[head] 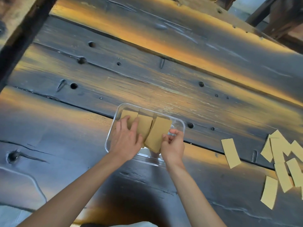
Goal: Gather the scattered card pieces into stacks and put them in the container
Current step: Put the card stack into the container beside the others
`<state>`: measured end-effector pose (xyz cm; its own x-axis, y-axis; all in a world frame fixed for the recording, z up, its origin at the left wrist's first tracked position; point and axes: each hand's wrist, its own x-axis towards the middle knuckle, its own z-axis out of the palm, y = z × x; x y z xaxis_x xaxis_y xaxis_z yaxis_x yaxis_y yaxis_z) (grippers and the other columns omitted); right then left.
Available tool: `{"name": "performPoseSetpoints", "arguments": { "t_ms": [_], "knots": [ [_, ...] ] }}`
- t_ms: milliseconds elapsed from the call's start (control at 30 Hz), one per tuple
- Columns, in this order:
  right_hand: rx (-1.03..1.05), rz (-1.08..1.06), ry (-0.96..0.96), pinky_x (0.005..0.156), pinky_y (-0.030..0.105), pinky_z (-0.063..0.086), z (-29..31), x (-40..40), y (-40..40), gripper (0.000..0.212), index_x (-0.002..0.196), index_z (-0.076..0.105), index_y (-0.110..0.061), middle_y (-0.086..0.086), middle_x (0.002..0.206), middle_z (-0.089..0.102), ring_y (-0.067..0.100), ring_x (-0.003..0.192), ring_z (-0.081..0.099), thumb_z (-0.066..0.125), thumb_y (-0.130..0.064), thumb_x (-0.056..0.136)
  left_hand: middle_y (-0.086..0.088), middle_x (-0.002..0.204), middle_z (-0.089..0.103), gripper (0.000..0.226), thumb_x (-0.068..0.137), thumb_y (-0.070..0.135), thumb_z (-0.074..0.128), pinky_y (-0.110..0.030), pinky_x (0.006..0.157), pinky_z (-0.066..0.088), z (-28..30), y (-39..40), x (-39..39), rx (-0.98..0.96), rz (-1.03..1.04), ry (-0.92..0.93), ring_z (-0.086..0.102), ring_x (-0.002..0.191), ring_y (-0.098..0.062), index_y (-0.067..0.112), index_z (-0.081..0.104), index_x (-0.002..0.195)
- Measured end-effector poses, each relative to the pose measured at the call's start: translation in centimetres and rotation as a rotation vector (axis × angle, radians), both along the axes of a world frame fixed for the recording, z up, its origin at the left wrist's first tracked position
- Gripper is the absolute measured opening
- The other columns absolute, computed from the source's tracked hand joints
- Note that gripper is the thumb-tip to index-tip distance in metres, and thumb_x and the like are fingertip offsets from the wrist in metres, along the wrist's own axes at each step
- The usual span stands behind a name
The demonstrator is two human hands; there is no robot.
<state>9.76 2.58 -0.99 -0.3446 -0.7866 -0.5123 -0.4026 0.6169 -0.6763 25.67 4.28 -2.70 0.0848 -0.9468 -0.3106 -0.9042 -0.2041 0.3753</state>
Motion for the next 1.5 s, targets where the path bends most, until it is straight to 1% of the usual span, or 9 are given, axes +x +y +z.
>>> {"name": "performPoseSetpoints", "arguments": {
  "t_ms": [133, 267, 533, 667, 800, 900, 1000, 1133, 1500],
  "knots": [
    [-0.05, 0.216, 0.254, 0.069, 0.033, 0.038, 0.6, 0.8, 0.2, 0.025, 0.118, 0.04, -0.018, -0.004, 0.083, 0.064, 0.023, 0.087, 0.062, 0.048, -0.008, 0.097, -0.022, 0.146, 0.032, 0.057, 0.088, 0.039, 0.044, -0.046, 0.1, 0.041, -0.3, 0.1, -0.1, 0.014, -0.053, -0.01, 0.034, 0.127, -0.037, 0.033, 0.043, 0.144],
    [-0.006, 0.31, 0.4, 0.065, 0.032, 0.031, 0.6, 0.9, -0.2, 0.034, 0.122, 0.038, -0.013, 0.011, 0.1, 0.068, 0.032, 0.089, 0.063, 0.05, -0.002, 0.092, -0.023, 0.148, 0.029, 0.05, 0.088, 0.039, 0.051, -0.045, 0.099, 0.041, -0.6, 0.2, 0.1, 0.015, -0.093, -0.056, 0.033, 0.132, -0.037, 0.033, 0.053, 0.137],
    [0.169, 0.436, 0.506, 0.072, 0.036, 0.041, -0.7, 1.1, -1.6, 0.042, 0.129, 0.036, -0.006, 0.02, 0.112, 0.066, 0.039, 0.102, 0.064, 0.05, 0.0, 0.089, -0.024, 0.149, 0.026, 0.055, 0.087, 0.042, 0.041, -0.045, 0.101, 0.039, -0.7, 0.4, 0.0, 0.01, -0.094, -0.058, 0.03, 0.134, -0.037, 0.032, 0.051, 0.14],
    [0.183, 0.494, 0.522, 0.091, 0.041, 0.047, -0.9, 1.4, -1.2, 0.052, 0.136, 0.036, -0.005, 0.019, 0.127, 0.055, 0.04, 0.108, 0.06, 0.056, -0.023, 0.092, -0.022, 0.151, 0.025, 0.053, 0.088, 0.042, 0.044, -0.045, 0.103, 0.038, -0.8, 0.3, 0.2, 0.009, -0.094, -0.059, 0.028, 0.135, -0.036, 0.034, 0.05, 0.14],
    [0.242, 0.601, 0.473, 0.104, 0.042, 0.042, -0.8, 1.3, -0.2, 0.095, 0.149, 0.018, -0.02, 0.012, 0.134, 0.039, 0.036, 0.122, 0.047, 0.072, -0.052, 0.077, -0.021, 0.151, 0.026, 0.057, 0.085, 0.045, 0.039, -0.044, 0.104, 0.037, -0.8, 0.2, 0.3, 0.011, -0.09, -0.061, 0.029, 0.134, -0.035, 0.035, 0.05, 0.14],
    [0.344, 0.716, 0.526, 0.11, 0.041, 0.038, -1.6, 1.4, 0.2, 0.125, 0.153, 0.0, -0.025, 0.012, 0.136, 0.032, 0.034, 0.124, 0.042, 0.083, -0.055, 0.065, -0.021, 0.151, 0.024, 0.054, 0.088, 0.042, 0.045, -0.044, 0.104, 0.036, -1.0, 0.2, 0.2, 0.014, -0.103, -0.073, 0.027, 0.134, -0.035, 0.035, 0.048, 0.141],
    [0.318, 0.722, 0.546, 0.102, 0.04, 0.043, -2.2, 1.5, 0.1, 0.12, 0.152, -0.001, -0.025, 0.014, 0.133, 0.033, 0.036, 0.117, 0.046, 0.086, -0.04, 0.071, -0.021, 0.151, 0.024, 0.053, 0.089, 0.041, 0.05, -0.044, 0.104, 0.035, -1.0, 0.2, 0.1, 0.007, -0.101, -0.072, 0.027, 0.135, -0.035, 0.035, 0.048, 0.141],
    [0.238, 0.707, 0.564, 0.094, 0.043, 0.05, -2.4, 1.2, 0.0, 0.114, 0.152, 0.002, -0.026, 0.013, 0.132, 0.034, 0.037, 0.111, 0.051, 0.085, -0.034, 0.073, -0.023, 0.15, 0.027, 0.054, 0.088, 0.04, 0.053, -0.045, 0.102, 0.038, -1.1, 0.2, 0.1, -0.009, -0.106, -0.079, 0.031, 0.132, -0.037, 0.033, 0.049, 0.14],
    [0.166, 0.71, 0.453, 0.098, 0.04, 0.046, -2.1, 1.3, 0.2, 0.103, 0.154, 0.007, -0.028, 0.011, 0.146, 0.025, 0.033, 0.129, 0.038, 0.08, -0.027, 0.081, -0.026, 0.153, 0.018, 0.063, 0.086, 0.038, 0.056, -0.048, 0.102, 0.037, -1.4, 0.2, -0.4, 0.006, -0.114, -0.108, 0.027, 0.134, -0.041, 0.031, 0.04, 0.146]
  ]
}}
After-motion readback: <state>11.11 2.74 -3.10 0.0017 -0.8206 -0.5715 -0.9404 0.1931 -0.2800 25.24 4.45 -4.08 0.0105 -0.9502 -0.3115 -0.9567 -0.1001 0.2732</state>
